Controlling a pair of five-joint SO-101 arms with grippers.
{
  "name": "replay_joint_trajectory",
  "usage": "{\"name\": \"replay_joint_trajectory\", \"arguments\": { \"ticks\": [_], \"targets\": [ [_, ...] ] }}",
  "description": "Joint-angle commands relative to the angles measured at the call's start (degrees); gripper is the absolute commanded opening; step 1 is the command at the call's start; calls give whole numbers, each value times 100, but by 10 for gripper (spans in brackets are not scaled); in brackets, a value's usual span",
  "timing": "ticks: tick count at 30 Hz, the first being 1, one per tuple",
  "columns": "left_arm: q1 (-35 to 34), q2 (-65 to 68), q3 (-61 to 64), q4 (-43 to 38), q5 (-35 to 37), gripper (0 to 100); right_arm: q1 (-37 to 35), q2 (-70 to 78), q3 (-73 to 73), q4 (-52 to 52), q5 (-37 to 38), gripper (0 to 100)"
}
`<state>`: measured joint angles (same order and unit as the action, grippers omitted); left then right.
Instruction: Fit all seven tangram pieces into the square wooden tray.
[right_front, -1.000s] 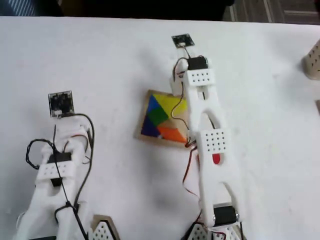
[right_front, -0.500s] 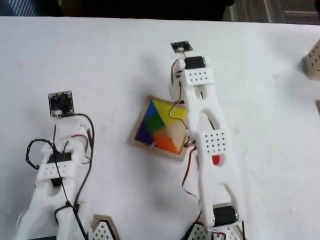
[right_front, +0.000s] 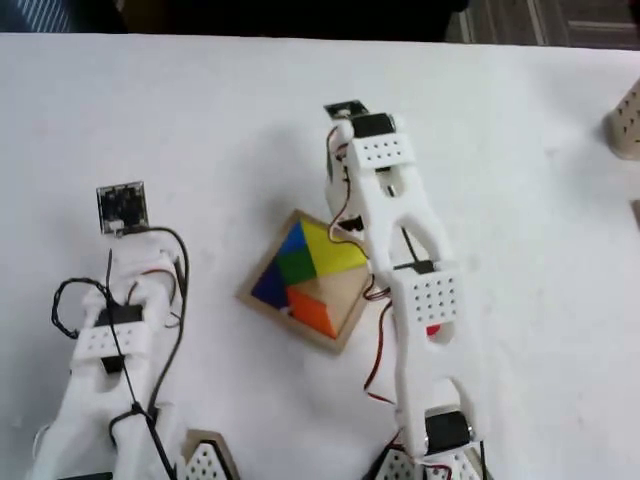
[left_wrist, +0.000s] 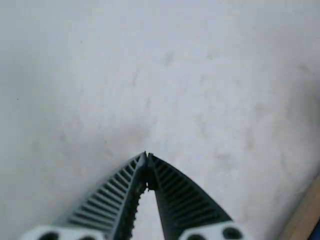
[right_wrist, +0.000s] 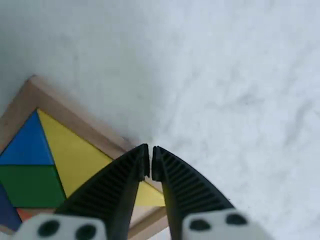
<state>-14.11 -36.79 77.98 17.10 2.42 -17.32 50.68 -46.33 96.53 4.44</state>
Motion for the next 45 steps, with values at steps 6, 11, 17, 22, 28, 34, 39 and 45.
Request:
{"name": "replay_joint_trajectory", "arguments": {
  "ticks": [6,11,17,22,28,34,39,45],
  "targets": [
    [101,-207,-44,-185,-53,20,233,-1147,273,180,123,18],
    [101,-198,-53,-185,-53,20,286,-2316,2013,-171,114,18],
    [110,-198,-62,-185,-53,20,268,-4189,5354,-1877,105,17],
    [110,-198,-53,-185,-53,20,338,-4822,7121,-2686,123,17],
    [101,-198,-44,-185,-53,20,567,-4708,7516,-2932,123,18],
    [101,-198,-44,-185,-53,20,532,-4462,7473,-3662,123,18],
    [101,-198,-44,-185,-53,20,549,-3899,6857,-3837,123,18],
    [101,-198,-44,-185,-53,20,532,-3108,5688,-3591,114,18]
  ]
}}
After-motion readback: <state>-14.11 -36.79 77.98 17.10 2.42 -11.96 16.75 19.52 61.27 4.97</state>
